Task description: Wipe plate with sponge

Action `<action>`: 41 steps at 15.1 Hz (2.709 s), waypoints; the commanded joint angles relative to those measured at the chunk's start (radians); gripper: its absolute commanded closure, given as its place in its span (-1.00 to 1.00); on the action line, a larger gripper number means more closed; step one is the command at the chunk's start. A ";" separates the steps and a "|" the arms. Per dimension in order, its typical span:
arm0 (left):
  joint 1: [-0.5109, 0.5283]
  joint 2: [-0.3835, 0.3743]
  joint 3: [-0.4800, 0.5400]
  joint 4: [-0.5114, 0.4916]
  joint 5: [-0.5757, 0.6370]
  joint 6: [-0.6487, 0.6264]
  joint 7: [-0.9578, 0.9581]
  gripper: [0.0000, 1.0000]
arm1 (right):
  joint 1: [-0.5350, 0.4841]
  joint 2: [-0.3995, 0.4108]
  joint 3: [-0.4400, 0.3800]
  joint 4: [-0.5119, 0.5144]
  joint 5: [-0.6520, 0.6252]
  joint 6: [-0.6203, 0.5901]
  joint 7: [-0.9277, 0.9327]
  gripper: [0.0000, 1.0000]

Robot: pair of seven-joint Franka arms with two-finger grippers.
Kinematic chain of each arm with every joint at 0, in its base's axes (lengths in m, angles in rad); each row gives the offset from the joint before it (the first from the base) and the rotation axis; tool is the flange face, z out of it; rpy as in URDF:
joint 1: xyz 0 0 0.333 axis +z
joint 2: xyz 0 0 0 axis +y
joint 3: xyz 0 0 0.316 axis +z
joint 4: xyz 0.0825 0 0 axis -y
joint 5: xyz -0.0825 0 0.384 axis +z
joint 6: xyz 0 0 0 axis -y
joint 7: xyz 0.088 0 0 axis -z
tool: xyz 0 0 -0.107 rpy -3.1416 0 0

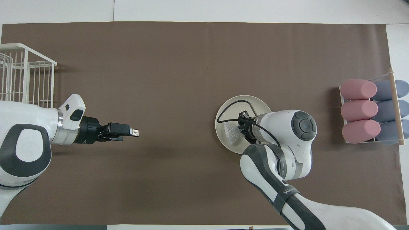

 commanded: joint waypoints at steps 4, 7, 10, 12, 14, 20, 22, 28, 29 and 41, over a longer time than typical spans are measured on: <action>0.006 0.001 -0.007 0.022 0.022 0.010 -0.055 -1.00 | 0.024 0.031 0.007 -0.015 -0.004 0.017 0.060 1.00; 0.006 0.000 -0.007 0.022 0.022 0.010 -0.055 -1.00 | 0.106 0.033 0.007 -0.013 -0.004 0.033 0.222 1.00; 0.007 0.001 -0.007 0.022 0.022 0.010 -0.055 -1.00 | 0.147 0.034 0.007 -0.010 -0.004 0.051 0.290 1.00; 0.007 0.001 -0.007 0.022 0.022 0.012 -0.055 -1.00 | 0.147 0.030 0.007 0.008 -0.004 0.044 0.295 1.00; 0.007 0.001 -0.007 0.022 0.022 0.013 -0.055 -1.00 | 0.149 0.011 0.006 0.054 -0.004 -0.019 0.344 1.00; 0.013 0.000 -0.005 0.025 0.022 0.007 -0.057 -1.00 | 0.156 -0.015 0.009 0.367 -0.123 -0.445 0.583 1.00; 0.049 0.001 -0.008 0.038 0.004 -0.028 -0.049 -1.00 | 0.184 -0.015 0.007 0.450 -0.200 -0.537 0.637 1.00; 0.057 -0.005 -0.005 0.042 -0.375 -0.178 -0.003 -1.00 | 0.268 -0.019 0.007 0.626 -0.211 -0.699 0.821 1.00; 0.052 -0.005 -0.005 0.041 -0.419 -0.203 0.017 -1.00 | 0.268 -0.032 0.007 0.645 -0.213 -0.731 0.824 1.00; -0.109 -0.003 -0.015 0.047 -0.679 -0.130 0.017 -1.00 | 0.293 -0.061 0.010 0.642 -0.246 -0.742 0.847 1.00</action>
